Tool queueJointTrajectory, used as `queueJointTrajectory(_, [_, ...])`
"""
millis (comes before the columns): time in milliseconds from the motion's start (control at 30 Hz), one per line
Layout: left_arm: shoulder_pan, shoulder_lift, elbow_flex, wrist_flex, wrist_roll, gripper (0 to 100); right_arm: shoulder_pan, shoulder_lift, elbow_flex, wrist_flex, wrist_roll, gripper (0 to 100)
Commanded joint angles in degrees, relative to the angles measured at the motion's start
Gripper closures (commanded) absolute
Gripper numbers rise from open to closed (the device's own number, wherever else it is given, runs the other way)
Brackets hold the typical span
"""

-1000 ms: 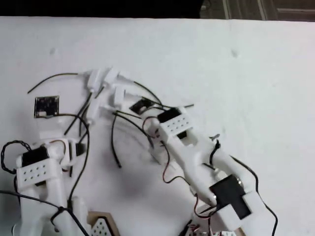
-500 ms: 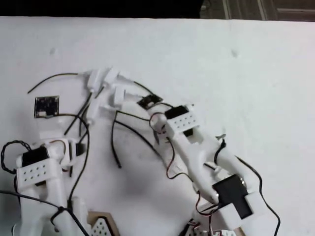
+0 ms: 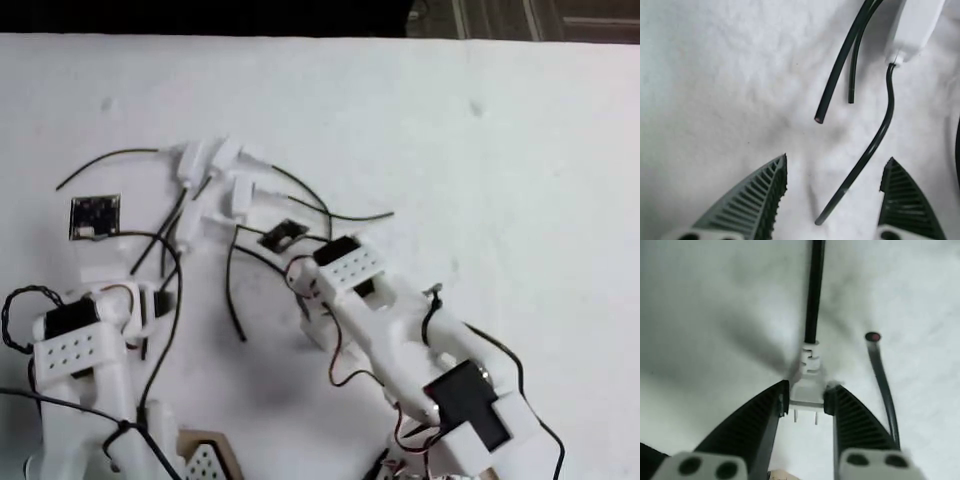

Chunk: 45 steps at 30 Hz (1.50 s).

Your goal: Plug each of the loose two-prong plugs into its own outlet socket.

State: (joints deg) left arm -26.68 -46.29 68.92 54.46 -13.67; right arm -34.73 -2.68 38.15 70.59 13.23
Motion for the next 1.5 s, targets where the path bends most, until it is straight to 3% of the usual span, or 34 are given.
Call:
queueJointTrajectory(0, [-0.1,-1.5,-0.2,-1.3,-0.4,70,-0.6,-1.9,-0.2,-0.4,-1.5,89.2])
queueJointTrajectory(133, [-0.1,-1.5,-0.2,-1.3,-0.4,70,-0.6,-1.9,-0.2,-0.4,-1.8,94.3])
queueJointTrajectory(333, [-0.1,-1.5,-0.2,-1.3,-0.4,70,1.5,-2.9,-2.0,4.5,-1.9,84.0])
queueJointTrajectory(600, [-0.1,-1.5,-0.2,-1.3,-0.4,70,5.5,-2.2,-5.1,5.4,-1.4,84.6])
queueJointTrajectory(900, [-0.1,-1.5,-0.2,-1.3,-0.4,70,-2.9,7.5,-1.1,-2.0,-2.1,84.7])
queueJointTrajectory(1067, [-0.1,-1.5,-0.2,-1.3,-0.4,70,-7.6,8.3,-1.2,-1.9,-6.8,84.7])
queueJointTrajectory(1467, [-0.1,-1.5,-0.2,-1.3,-0.4,70,-6.3,8.0,-1.8,-0.7,-6.8,88.7])
